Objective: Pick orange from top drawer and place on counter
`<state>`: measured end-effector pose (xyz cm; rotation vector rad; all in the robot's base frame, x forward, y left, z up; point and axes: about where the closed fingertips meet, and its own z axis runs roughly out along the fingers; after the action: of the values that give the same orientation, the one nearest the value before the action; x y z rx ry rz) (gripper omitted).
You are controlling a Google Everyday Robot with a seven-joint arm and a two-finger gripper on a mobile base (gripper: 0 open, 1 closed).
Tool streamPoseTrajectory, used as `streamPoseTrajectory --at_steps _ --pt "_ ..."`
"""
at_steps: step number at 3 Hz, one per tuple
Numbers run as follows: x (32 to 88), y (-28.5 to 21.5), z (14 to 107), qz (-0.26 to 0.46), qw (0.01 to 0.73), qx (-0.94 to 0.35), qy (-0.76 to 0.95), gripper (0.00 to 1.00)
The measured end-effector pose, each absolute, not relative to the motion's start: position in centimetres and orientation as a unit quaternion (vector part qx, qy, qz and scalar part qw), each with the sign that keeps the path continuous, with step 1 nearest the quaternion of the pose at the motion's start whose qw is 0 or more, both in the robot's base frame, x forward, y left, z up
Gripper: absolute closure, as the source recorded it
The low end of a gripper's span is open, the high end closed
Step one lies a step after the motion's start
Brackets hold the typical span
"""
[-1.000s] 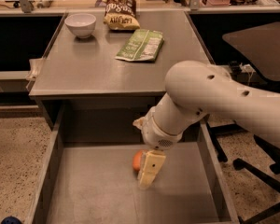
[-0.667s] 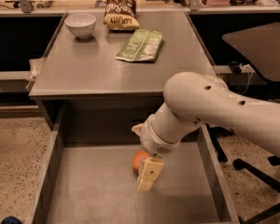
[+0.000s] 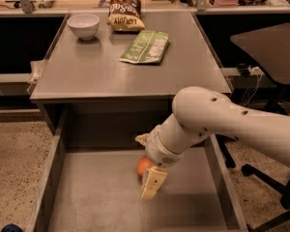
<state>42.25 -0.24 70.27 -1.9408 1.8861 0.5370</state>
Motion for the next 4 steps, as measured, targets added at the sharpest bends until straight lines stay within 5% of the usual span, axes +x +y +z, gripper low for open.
streamPoseTrajectory --at_steps 4 --pt "45.9 -3.7 63.9 0.158 0.172 -0.634 0.737 0.0"
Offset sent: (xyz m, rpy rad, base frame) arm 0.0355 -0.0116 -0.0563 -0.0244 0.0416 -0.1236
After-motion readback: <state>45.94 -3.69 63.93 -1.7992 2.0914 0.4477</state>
